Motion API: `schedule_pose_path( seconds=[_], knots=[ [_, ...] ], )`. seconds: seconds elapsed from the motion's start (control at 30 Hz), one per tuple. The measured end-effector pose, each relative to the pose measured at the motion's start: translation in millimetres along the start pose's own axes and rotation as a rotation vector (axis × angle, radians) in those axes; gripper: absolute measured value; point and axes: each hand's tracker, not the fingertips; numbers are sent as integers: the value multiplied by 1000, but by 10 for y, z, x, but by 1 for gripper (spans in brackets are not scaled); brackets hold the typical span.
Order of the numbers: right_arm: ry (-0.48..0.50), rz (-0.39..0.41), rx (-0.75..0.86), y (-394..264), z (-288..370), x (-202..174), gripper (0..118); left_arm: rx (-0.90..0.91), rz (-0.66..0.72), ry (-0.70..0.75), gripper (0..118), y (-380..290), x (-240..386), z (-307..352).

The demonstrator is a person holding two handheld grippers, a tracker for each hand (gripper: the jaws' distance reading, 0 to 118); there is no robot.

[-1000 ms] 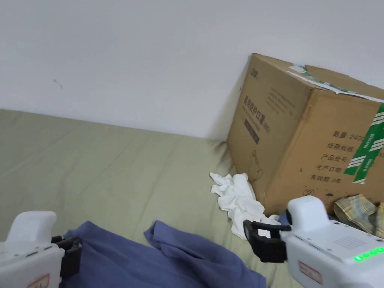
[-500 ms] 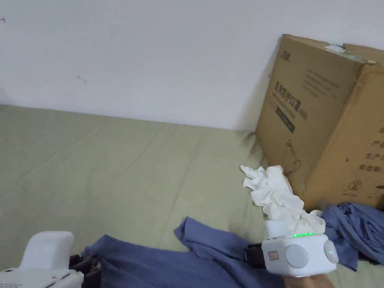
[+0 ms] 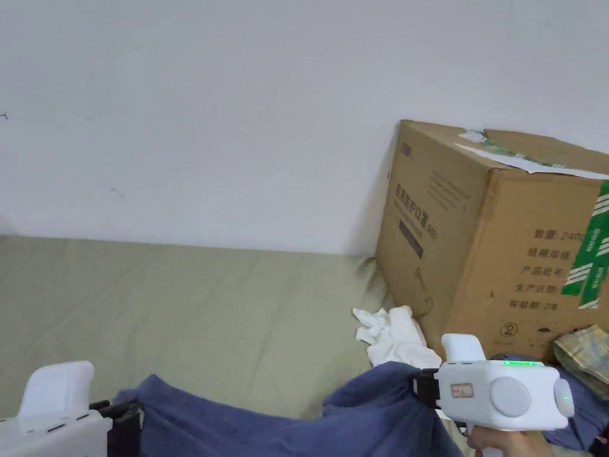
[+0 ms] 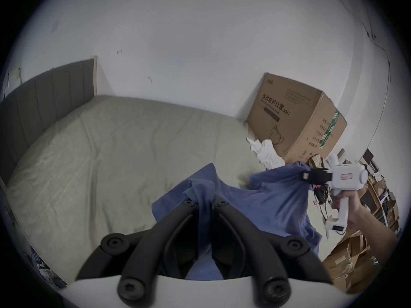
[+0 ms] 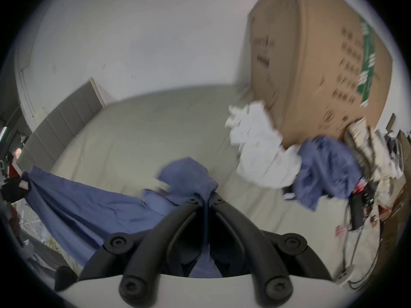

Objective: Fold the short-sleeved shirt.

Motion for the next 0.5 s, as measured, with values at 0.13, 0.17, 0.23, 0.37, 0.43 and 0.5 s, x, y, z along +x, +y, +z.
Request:
schedule_pose_path(
  seconds=[0.13, 0.17, 0.23, 0.37, 0.43, 0.5],
  knots=[
    [29, -58, 132, 418, 832, 70, 5, 88, -5, -23, 12, 429, 35, 393],
    [34, -69, 160, 515, 1031, 71, 5, 126, 6, -26, 12, 542, 41, 489],
    [57, -108, 235, 743, 1444, 141, 5, 210, 3, -11, 12, 818, 52, 725],
    [95, -149, 352, 1137, 2251, 102, 5, 271, 13, -21, 12, 1437, 40, 1122],
    [107, -143, 400, 1345, 2574, 70, 5, 309, -2, -39, 12, 1725, 56, 1295],
    [117, -132, 439, 1535, 2863, -21, 5, 330, -3, -60, 12, 1982, 73, 1427]
  ],
)
